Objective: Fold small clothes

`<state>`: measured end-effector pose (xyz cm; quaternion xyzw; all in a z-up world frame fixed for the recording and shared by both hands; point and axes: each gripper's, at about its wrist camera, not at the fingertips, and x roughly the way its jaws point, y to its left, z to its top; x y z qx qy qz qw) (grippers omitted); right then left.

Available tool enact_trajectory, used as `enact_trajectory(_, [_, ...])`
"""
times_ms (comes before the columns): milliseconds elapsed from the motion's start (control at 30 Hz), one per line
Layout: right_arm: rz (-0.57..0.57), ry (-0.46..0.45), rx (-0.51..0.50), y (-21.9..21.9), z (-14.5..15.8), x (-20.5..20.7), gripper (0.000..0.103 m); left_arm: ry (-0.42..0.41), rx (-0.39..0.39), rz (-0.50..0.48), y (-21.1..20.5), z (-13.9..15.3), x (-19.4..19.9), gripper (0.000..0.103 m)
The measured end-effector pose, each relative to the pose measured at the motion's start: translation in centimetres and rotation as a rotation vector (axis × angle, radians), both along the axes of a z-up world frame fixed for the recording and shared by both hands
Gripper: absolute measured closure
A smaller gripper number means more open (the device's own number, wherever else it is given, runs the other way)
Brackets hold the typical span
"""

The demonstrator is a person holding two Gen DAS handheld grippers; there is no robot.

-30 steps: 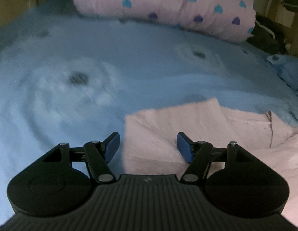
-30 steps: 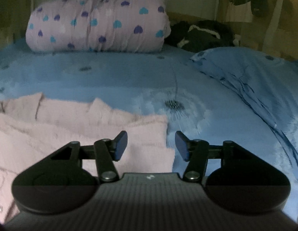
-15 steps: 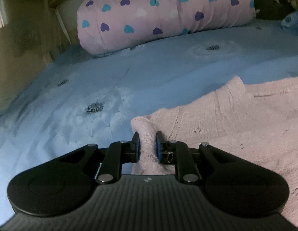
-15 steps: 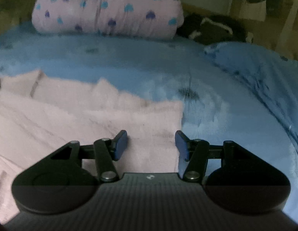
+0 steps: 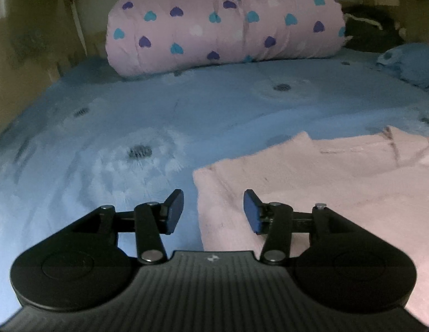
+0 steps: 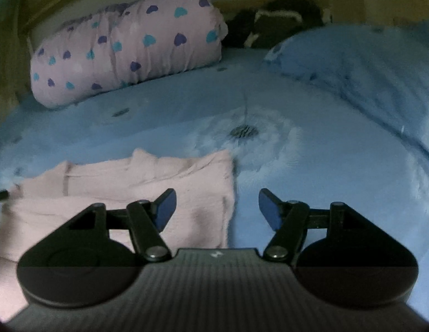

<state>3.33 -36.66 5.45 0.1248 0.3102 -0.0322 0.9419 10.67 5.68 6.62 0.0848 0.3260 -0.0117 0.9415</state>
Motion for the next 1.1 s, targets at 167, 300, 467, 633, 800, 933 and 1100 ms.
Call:
enact_trajectory(167, [0.078, 0.057, -0.057, 2.2, -0.2, -0.7, 0.036, 0.048, 0.012, -0.015, 0.1, -1.6, -1.9, 0.047])
enact_trajectory(300, [0.071, 0.172, -0.134, 3.3, -2.4, -0.1, 0.036, 0.055, 0.08, -0.007, 0.3, -2.4, -2.7, 0.044])
enact_trajectory(467, [0.008, 0.185, -0.076, 2.6, -2.0, -0.7, 0.036, 0.075, 0.033, -0.026, 1.1, -0.4, -4.9, 0.044])
enact_trajectory(633, [0.038, 0.146, -0.098, 4.3, -0.3, -3.6, 0.036, 0.106, 0.035, -0.081, 0.4, 1.4, -8.9, 0.036])
enact_trajectory(800, [0.07, 0.126, -0.056, 5.6, 1.0, -7.1, 0.036, 0.139, 0.043, -0.148, 0.0, 2.2, -14.3, 0.034])
enact_trajectory(933, [0.123, 0.126, -0.036, 7.3, 1.6, -9.8, 0.036, 0.18, 0.019, -0.168, 0.4, 2.2, -18.1, 0.033])
enact_trajectory(1100, [0.216, 0.129, -0.068, 10.3, 1.7, -13.3, 0.036, 0.216, 0.003, -0.144, 1.4, 2.1, -22.2, 0.033])
